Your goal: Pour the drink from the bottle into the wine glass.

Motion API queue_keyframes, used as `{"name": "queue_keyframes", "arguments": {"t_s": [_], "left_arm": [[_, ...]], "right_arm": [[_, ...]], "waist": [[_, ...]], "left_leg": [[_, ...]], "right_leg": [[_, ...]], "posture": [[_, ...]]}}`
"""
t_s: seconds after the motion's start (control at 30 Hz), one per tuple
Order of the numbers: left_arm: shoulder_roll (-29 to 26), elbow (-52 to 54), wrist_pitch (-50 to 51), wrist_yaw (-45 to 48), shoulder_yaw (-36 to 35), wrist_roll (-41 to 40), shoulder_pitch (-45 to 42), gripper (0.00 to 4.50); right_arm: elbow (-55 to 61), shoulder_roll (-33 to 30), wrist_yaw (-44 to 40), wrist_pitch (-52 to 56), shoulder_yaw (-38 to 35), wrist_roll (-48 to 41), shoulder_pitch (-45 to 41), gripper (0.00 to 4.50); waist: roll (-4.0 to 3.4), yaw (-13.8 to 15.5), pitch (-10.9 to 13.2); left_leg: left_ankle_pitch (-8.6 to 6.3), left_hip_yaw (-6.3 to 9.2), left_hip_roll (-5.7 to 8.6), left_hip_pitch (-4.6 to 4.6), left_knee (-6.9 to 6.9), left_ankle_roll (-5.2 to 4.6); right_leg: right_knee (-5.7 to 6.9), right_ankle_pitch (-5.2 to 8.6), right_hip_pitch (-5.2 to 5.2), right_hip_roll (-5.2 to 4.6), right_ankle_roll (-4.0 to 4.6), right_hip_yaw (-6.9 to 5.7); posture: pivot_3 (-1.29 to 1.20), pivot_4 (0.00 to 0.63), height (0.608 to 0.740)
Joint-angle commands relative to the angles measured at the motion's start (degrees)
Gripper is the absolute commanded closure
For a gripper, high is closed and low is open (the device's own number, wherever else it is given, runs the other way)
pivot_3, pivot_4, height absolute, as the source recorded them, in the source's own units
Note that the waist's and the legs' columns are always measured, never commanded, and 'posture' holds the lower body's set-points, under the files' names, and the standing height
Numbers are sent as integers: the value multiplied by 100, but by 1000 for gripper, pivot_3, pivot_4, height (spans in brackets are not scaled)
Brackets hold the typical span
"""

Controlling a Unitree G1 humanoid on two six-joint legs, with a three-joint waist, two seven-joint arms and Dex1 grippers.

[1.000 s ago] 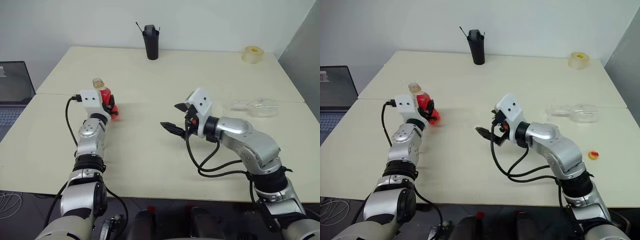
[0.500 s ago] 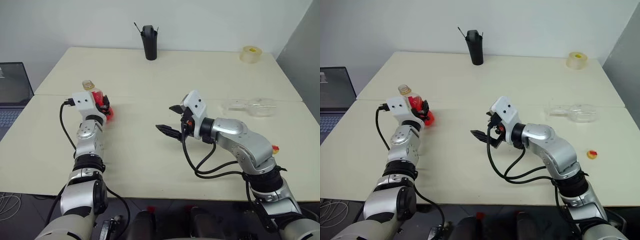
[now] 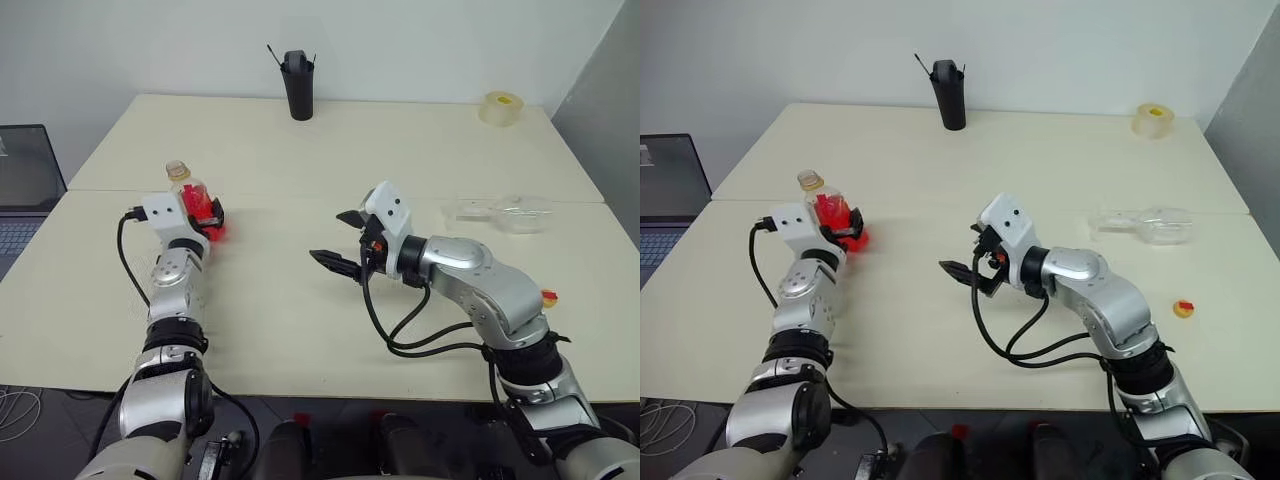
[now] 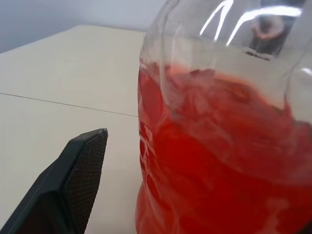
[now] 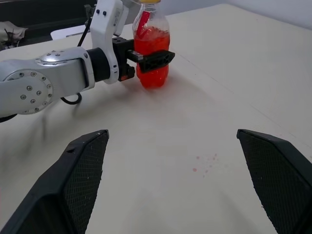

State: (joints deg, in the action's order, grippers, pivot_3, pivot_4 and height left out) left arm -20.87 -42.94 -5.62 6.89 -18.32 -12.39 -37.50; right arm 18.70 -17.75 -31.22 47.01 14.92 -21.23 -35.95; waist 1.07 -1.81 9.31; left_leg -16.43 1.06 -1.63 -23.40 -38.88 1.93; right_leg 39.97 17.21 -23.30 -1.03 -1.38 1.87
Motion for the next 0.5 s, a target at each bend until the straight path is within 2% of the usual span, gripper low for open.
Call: {"name": "queue_keyframes", "arguments": {"t_s": [0.03,0.5], "left_arm": [[-12,592,170,-36,-37,-55,225,9],[156,1950,1014,-172,-50,-136,1158,9]], "right_arm": [[58,-8,-56,-144,-42,49,-60,0],[-51,-77,-117,-217,-159,131,-54,0]], "waist": [[0,-3,0],[1,-8,-1]], "left_leg": [[0,0,-1,0,0,0],[-1,-1,-2,2,1,-1]], "right_leg": [[0,0,0,0,0,1],[1,0,0,-1,0,13]], "posture": [[0,150,740],[0,150,740]]}}
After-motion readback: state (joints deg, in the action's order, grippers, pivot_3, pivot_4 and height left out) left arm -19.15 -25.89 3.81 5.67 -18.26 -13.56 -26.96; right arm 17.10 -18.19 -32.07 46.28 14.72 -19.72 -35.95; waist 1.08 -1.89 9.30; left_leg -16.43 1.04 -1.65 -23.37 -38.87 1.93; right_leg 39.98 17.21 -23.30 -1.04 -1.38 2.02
